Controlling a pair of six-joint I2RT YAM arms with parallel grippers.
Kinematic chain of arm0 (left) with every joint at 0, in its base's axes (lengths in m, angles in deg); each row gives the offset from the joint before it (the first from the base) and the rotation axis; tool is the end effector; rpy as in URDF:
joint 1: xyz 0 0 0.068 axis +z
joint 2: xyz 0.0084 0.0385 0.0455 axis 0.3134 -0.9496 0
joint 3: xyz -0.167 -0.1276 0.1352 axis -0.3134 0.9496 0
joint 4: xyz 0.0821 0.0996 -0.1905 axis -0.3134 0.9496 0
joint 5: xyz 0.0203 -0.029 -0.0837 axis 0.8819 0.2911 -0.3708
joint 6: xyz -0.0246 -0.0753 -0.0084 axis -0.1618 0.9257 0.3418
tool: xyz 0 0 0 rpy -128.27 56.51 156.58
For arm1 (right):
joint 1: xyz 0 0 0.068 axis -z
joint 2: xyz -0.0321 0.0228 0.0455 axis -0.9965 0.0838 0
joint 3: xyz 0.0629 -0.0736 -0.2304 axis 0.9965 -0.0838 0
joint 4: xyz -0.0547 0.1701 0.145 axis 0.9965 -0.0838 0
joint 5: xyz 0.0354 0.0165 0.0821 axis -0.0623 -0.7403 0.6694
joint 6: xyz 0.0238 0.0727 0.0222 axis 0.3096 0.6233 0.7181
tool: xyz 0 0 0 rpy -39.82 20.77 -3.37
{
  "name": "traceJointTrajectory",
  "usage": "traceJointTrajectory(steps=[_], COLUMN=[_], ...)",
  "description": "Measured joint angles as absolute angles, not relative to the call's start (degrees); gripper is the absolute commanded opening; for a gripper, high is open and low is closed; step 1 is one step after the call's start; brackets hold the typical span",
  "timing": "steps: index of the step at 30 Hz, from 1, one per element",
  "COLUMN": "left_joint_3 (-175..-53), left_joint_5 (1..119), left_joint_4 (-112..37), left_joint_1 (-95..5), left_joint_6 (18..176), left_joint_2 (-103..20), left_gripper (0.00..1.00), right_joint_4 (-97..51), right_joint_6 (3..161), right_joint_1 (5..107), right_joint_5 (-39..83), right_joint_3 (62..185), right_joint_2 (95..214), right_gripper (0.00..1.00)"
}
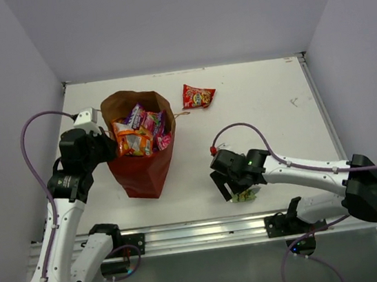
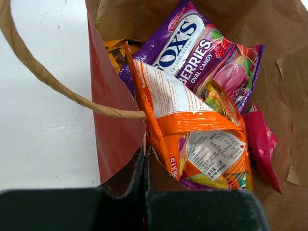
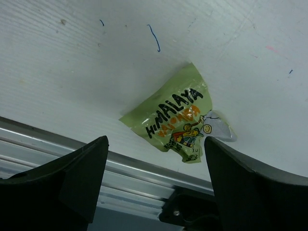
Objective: Place the snacks into the paper bag
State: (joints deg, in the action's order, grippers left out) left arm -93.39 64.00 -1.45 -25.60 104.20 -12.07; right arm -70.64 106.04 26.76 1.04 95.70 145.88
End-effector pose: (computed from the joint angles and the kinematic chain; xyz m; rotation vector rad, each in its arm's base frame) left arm 0.1813 -0.0286 0.2974 -0.1550 2.0887 -0.3533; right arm 0.1217 0.1666 0.1743 -0.6102 2.6926 0.0545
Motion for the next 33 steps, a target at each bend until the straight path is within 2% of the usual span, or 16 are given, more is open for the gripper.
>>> traceJointTrajectory(steps=[8, 17, 19, 20, 21, 23, 24, 26, 28, 33], left_joint_3=[-93.39, -93.39, -93.39, -93.39, -93.39, -93.39, -93.39, -93.39, -93.39, -93.39], left_joint_5=[64.03, 64.09, 64.09, 64.09, 64.09, 64.09, 64.09, 64.11, 64.11, 64.11], left_joint_4=[-1.5, -1.37, -1.37, -1.37, -1.37, -1.37, -1.37, -1.37, -1.37, -1.37], left_joint_1=[-25.9, -25.9, -25.9, -25.9, -25.9, -25.9, -25.9, -25.9, -25.9, -25.9], left_joint_6=[104.2, 104.2, 104.2, 104.2, 104.2, 104.2, 104.2, 104.2, 104.2, 104.2], left_joint_2=[-12.02, -11.85, -11.85, -11.85, -11.85, -11.87, -11.85, -11.85, -11.85, -11.87], left_gripper=[0.0, 0.0, 0.0, 0.0, 0.0, 0.0, 0.0, 0.0, 0.0, 0.0], right_joint_4=[-63.51, -62.27, -62.11, -61.74, -61.61, -61.35, -61.22, -60.61, -60.17, -60.5], right_joint_6=[109.41, 111.31, 111.66, 111.79, 111.81, 111.97, 111.81, 111.97, 111.84, 110.92], right_joint_1=[26.76, 26.93, 27.22, 27.37, 27.66, 28.03, 28.29, 28.7, 28.68, 28.7], right_joint_5=[1.04, 0.98, 1.02, 1.02, 1.02, 0.96, 0.83, 0.98, 1.02, 1.96], right_joint_3=[92.9, 90.13, 89.56, 89.1, 88.68, 87.87, 87.68, 87.61, 87.63, 88.44], right_joint_2=[148.5, 151.83, 151.83, 151.83, 151.83, 151.91, 151.98, 152.13, 152.33, 152.35], right_gripper=[0.84, 0.83, 0.73, 0.64, 0.49, 0.37, 0.18, 0.13, 0.01, 0.0])
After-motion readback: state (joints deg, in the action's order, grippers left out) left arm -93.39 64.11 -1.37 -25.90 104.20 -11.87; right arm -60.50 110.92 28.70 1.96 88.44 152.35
